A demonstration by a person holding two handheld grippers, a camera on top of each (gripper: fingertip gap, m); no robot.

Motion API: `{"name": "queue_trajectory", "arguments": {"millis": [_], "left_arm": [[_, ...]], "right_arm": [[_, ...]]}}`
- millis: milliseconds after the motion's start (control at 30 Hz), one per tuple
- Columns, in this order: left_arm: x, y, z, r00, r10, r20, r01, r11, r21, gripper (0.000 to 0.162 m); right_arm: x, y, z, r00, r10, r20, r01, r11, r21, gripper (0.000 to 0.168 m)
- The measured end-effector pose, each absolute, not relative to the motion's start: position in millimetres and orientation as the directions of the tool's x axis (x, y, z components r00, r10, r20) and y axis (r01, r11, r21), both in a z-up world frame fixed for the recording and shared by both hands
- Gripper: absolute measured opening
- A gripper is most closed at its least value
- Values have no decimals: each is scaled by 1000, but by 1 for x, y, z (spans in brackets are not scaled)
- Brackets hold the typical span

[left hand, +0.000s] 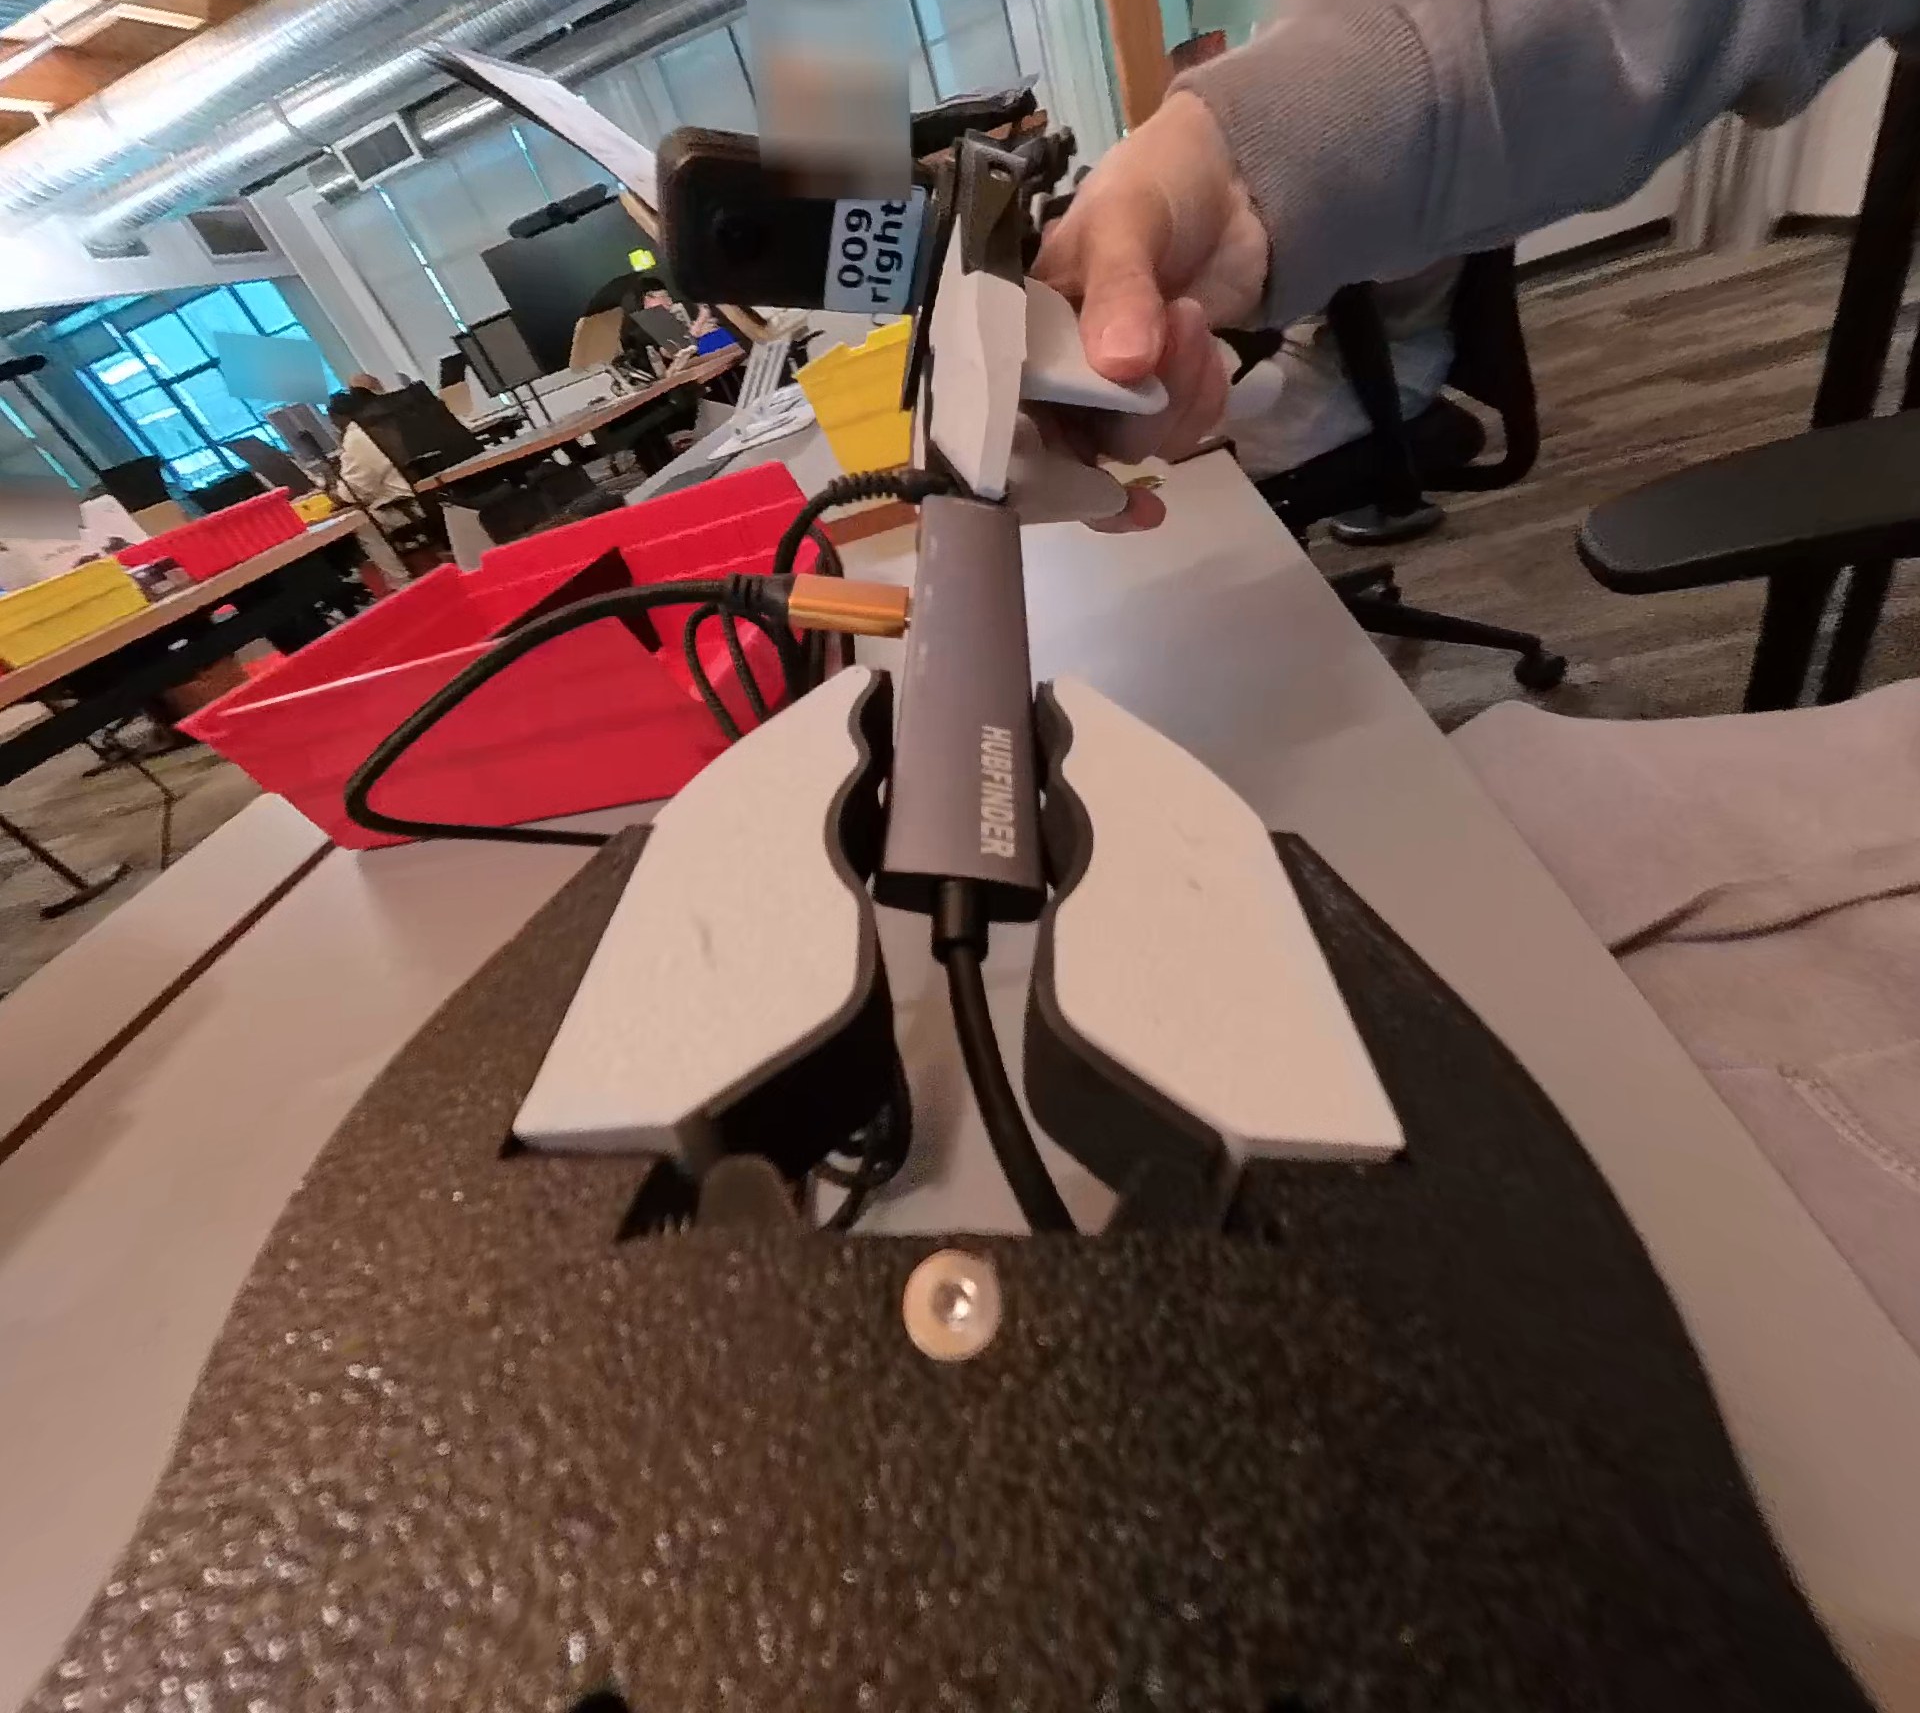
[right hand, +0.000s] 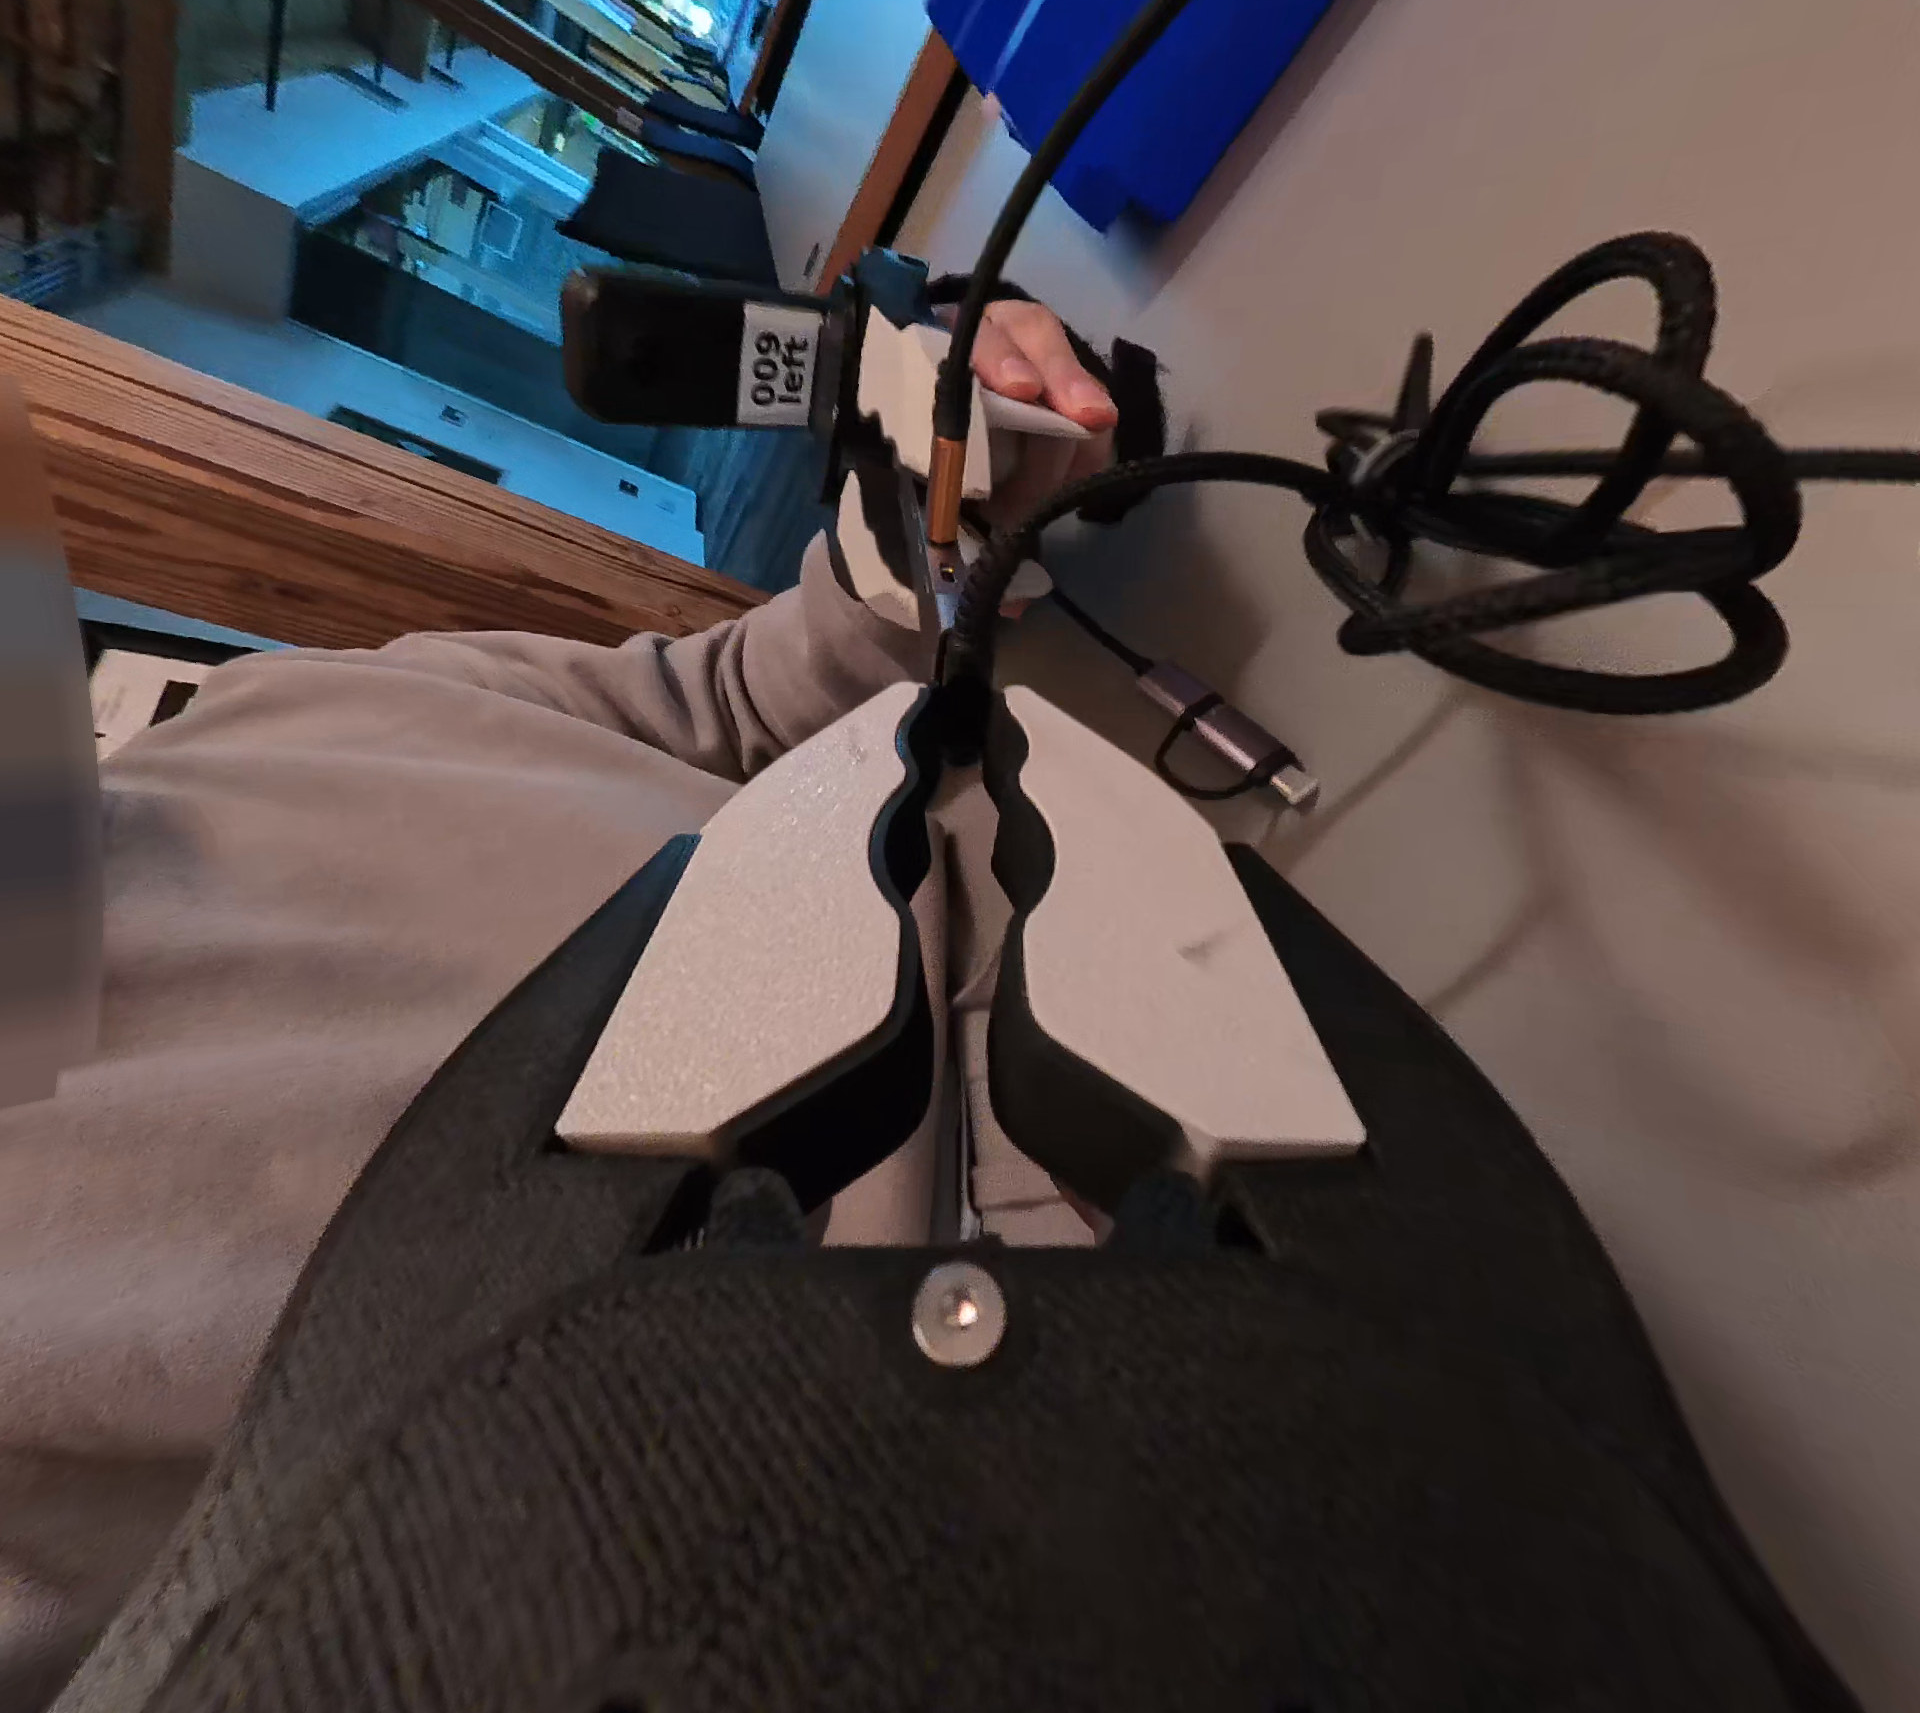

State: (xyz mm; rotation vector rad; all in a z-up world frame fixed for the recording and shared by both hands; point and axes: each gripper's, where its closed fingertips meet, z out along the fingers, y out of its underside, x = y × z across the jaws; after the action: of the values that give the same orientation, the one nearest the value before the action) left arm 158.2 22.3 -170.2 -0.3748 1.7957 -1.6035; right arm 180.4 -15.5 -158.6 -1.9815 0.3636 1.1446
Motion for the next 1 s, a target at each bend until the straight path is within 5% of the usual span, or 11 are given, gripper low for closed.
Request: {"name": "queue_trajectory", "arguments": {"millis": [400, 1000], "left_arm": [[163, 24, -153, -641, -686, -343, 243, 243, -939, 26], [143, 30, -153, -797, -569, -204, 223, 36, -974, 26]], "right_arm": [[191, -11, -140, 525, 215, -823, -709, -425, -563, 9], [171, -1, -146, 299, 260, -918, -785, -479, -392, 8]]}}
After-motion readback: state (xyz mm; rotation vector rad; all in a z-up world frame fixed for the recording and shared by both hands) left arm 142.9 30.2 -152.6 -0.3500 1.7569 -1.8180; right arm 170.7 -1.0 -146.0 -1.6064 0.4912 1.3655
